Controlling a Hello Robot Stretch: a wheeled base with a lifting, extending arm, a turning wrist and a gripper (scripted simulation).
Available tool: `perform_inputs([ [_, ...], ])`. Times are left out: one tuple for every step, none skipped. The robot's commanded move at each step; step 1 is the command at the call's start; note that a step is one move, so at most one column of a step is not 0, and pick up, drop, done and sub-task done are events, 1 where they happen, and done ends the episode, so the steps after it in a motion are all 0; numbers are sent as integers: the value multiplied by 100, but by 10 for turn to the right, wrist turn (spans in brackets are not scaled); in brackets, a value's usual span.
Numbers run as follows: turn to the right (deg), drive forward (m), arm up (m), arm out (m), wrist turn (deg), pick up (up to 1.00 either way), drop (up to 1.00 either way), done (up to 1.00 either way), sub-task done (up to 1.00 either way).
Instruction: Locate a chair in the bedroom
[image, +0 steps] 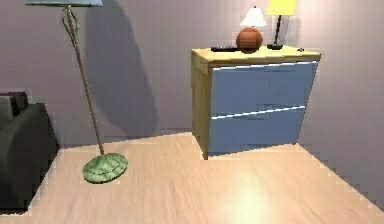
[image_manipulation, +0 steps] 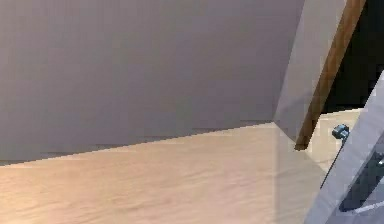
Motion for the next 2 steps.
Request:
perform_inputs([
  [450,0,0,0,0,0,0,0,0],
  [300,0,0,0,0,0,0,0,0],
])
